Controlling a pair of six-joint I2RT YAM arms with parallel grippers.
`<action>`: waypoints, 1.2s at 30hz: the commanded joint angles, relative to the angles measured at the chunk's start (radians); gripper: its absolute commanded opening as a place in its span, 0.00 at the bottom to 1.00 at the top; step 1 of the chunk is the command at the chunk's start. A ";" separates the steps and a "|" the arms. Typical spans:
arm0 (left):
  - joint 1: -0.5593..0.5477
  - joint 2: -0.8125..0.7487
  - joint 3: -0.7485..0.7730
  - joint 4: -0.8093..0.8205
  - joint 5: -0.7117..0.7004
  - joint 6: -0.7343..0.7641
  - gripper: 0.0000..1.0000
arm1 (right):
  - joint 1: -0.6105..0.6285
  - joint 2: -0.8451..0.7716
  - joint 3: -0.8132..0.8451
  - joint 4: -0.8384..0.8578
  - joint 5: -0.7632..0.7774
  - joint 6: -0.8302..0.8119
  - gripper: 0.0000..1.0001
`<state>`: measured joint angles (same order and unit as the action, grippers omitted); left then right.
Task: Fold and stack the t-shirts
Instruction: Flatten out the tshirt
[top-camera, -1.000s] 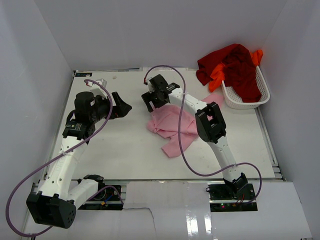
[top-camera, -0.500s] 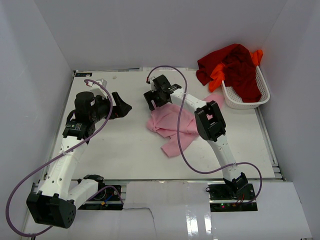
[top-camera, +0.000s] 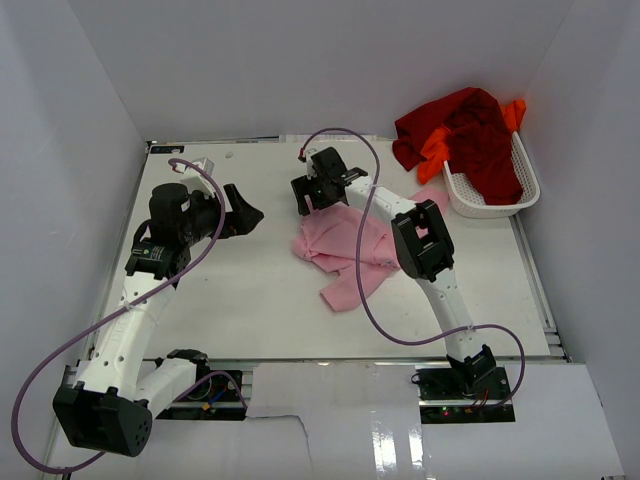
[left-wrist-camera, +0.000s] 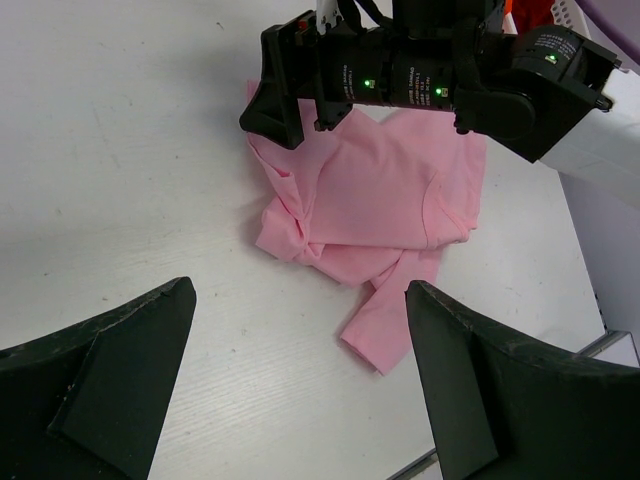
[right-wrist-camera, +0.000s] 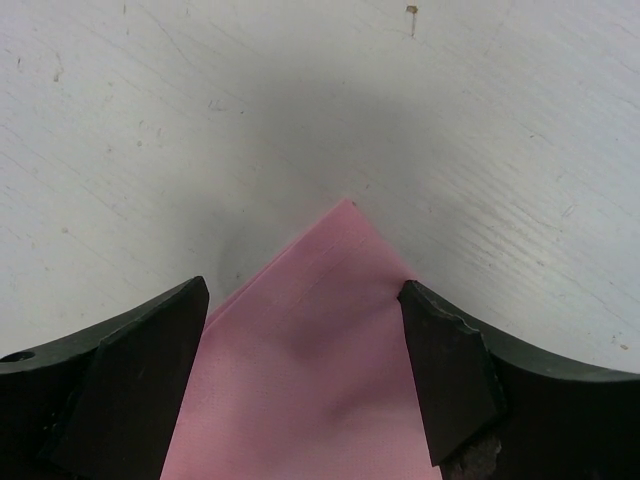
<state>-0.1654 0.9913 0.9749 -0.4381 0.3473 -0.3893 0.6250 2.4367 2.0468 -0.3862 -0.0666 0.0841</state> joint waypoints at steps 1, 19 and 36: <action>0.004 -0.010 0.007 -0.002 -0.005 0.009 0.97 | -0.011 0.001 -0.022 0.023 -0.013 0.032 0.84; 0.004 0.000 0.016 -0.010 -0.004 0.012 0.97 | -0.022 0.033 -0.066 0.013 0.062 0.017 0.60; 0.003 -0.011 0.005 -0.008 -0.002 0.006 0.97 | -0.022 0.030 -0.079 -0.016 0.113 -0.029 0.64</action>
<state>-0.1654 0.9939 0.9749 -0.4419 0.3477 -0.3893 0.6121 2.4374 2.0121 -0.3199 0.0387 0.0601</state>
